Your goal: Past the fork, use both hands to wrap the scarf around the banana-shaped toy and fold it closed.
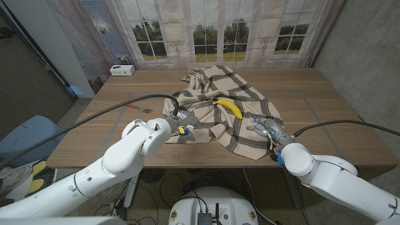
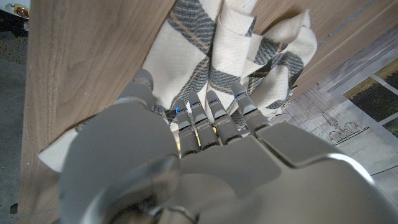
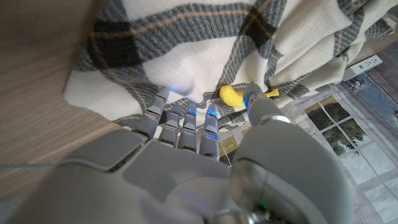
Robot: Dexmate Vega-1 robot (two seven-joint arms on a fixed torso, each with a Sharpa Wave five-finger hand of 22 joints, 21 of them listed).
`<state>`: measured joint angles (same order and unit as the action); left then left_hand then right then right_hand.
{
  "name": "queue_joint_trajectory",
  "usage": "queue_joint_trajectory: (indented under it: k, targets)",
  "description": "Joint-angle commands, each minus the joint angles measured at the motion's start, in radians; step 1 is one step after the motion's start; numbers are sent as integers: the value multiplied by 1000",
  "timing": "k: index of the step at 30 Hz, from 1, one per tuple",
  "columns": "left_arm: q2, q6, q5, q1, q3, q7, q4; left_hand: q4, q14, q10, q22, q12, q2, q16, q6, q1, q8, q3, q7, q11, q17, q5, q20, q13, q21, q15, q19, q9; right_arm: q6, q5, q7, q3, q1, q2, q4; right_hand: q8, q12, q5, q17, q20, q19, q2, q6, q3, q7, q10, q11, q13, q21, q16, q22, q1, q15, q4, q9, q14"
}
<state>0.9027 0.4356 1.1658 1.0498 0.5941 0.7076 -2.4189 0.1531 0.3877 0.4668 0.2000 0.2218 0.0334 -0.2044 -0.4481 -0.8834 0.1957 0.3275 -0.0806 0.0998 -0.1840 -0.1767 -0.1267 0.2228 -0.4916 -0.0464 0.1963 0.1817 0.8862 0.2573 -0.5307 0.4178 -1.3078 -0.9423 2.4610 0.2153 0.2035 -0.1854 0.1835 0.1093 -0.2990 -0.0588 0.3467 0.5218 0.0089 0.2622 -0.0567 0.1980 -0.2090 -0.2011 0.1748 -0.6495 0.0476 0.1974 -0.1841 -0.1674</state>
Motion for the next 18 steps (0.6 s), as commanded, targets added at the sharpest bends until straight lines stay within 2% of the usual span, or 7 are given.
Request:
queue_joint_trajectory:
  k: [1,8,10,11,13,14,18]
  targets:
    - [-26,-19,97,24,-13,57,11,4,-5,-6,1,-1,-2,2,1,-10,-2,-5,-5,3,-4,-7,5,3,2,-52,0,3,296,-29,-29,125,106,3,107,6,-5,-10,2,4,-2,14,13,23,-2,-10,22,2,1,9,3,-71,-14,0,-5,15]
    - [-49,-24,149,33,-19,102,17,3,-21,-23,2,-8,-3,6,32,-15,-13,-11,-12,3,-5,-8,5,1,5,-46,-7,3,490,-27,-25,221,210,26,142,-9,-17,-12,3,6,39,72,0,29,-26,-67,41,4,16,22,4,-176,-9,-10,-6,93]
    - [-55,-27,160,34,-21,115,19,2,-24,-27,2,-9,-3,7,37,-15,-14,-13,-11,1,-5,-8,5,1,5,-47,-8,3,510,-7,-30,241,235,17,149,-12,-17,-13,3,8,51,84,-4,26,-31,-79,55,4,18,23,4,-188,-2,-13,-6,111]
    - [-59,-28,163,36,-23,120,20,2,-26,-32,2,-11,-3,7,38,-15,-14,-14,-11,1,-5,-9,5,1,5,-46,-8,3,510,26,-46,258,257,0,154,-17,-20,-15,3,10,62,93,-15,23,-46,-97,86,5,19,22,4,-199,-2,-16,-7,128]
    - [-65,-28,169,39,-28,130,22,1,-33,-38,2,-12,-10,9,47,-13,-16,-19,-13,3,-5,-9,7,1,6,-47,-9,3,510,142,-116,286,307,-33,160,-22,-18,-18,5,15,74,107,-28,14,-85,-115,143,6,18,15,5,-211,0,-24,-7,142]
    - [-69,-28,174,39,-29,136,23,0,-37,-45,2,-14,-10,9,52,-12,-16,-22,-12,0,-5,-10,8,0,6,-47,-9,4,510,227,-174,303,339,-49,159,-22,-19,-19,5,14,77,108,-29,12,-87,-121,158,6,18,15,5,-213,1,-25,-8,146]
    - [-84,-26,202,41,-31,163,29,-3,-49,-65,2,-20,-13,11,64,-11,-16,-29,-8,-10,-5,-12,7,0,8,-36,-12,4,510,775,-586,481,595,-104,108,-28,-21,-20,6,14,87,114,-51,6,-105,-144,174,6,18,15,5,-218,-3,-28,-8,162]
